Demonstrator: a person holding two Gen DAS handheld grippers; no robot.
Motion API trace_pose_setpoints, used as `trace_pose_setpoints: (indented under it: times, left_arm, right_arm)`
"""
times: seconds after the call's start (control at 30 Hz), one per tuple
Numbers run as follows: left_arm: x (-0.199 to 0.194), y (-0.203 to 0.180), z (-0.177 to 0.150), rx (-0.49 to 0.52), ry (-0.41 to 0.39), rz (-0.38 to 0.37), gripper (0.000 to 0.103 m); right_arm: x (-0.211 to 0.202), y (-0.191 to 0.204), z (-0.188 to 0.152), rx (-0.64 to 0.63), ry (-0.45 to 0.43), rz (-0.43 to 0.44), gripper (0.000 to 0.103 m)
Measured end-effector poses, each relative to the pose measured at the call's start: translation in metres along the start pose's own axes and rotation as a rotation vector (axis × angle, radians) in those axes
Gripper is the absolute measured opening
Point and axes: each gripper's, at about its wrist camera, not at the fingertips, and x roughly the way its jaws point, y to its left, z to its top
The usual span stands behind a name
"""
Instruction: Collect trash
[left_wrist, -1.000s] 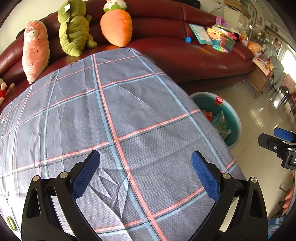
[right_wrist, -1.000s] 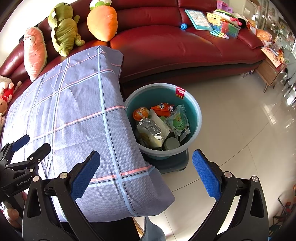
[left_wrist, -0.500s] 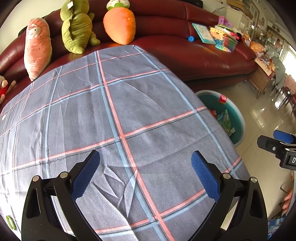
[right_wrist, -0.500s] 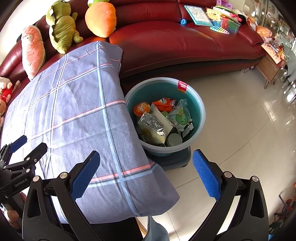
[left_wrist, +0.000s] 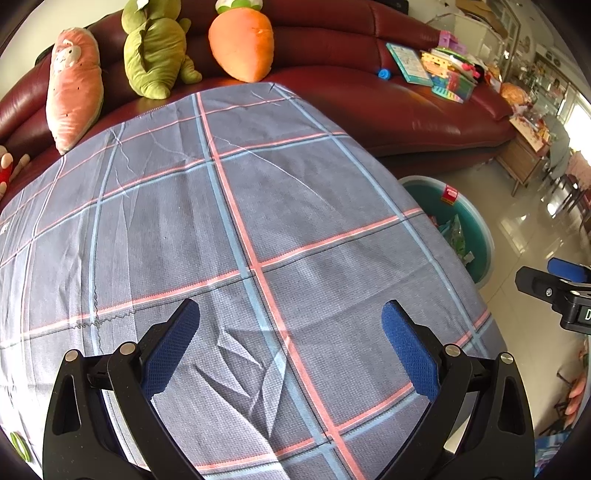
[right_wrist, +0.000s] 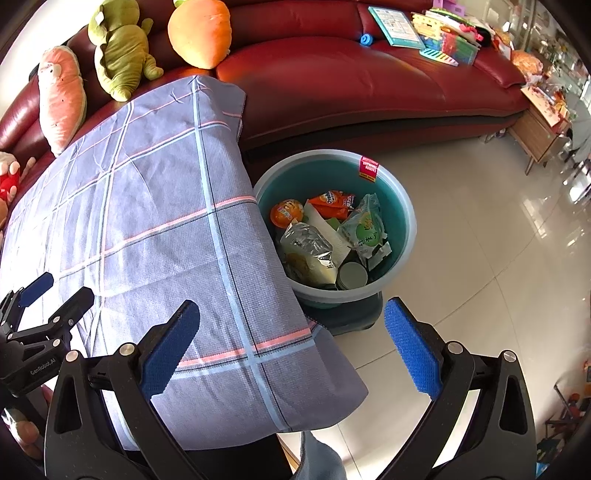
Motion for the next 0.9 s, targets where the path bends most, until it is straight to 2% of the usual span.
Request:
trace_pose_setpoints:
  times: [0.23, 0.3, 0.33, 0.4, 0.7, 0.9]
  left_arm:
    - [0.000, 0.013, 0.000, -0.024, -0.008, -0.006, 0.099]
    - [-0.002, 0.014, 0.002, -0.018, -0.020, -0.041, 0.099]
    - [-0.003, 0.015, 0.002, -0.017, -0.027, -0.035, 0.099]
    - [-0.007, 0.013, 0.004, -0.017, -0.052, -0.012, 0.099]
    - [-0.010, 0.001, 0.006, 0.018, -0.077, -0.046, 0.099]
    - [-0.009, 0.002, 0.002, 0.026, -0.056, 0.016, 0.099]
  right_arm:
    - [-0.001, 0.011, 0.005, -0.017, -0.003, -0.009, 0.096]
    - [-0.002, 0.012, 0.007, -0.020, -0.007, -0.011, 0.096]
    - [-0.003, 0.013, 0.007, -0.020, -0.011, -0.012, 0.096]
    - [-0.004, 0.012, 0.008, -0.014, -0.015, -0.011, 0.096]
    - [-0.003, 0.003, 0.006, 0.024, -0.014, 0.006, 0.096]
    - [-0.003, 0.006, 0.006, 0.028, -0.023, 0.017, 0.096]
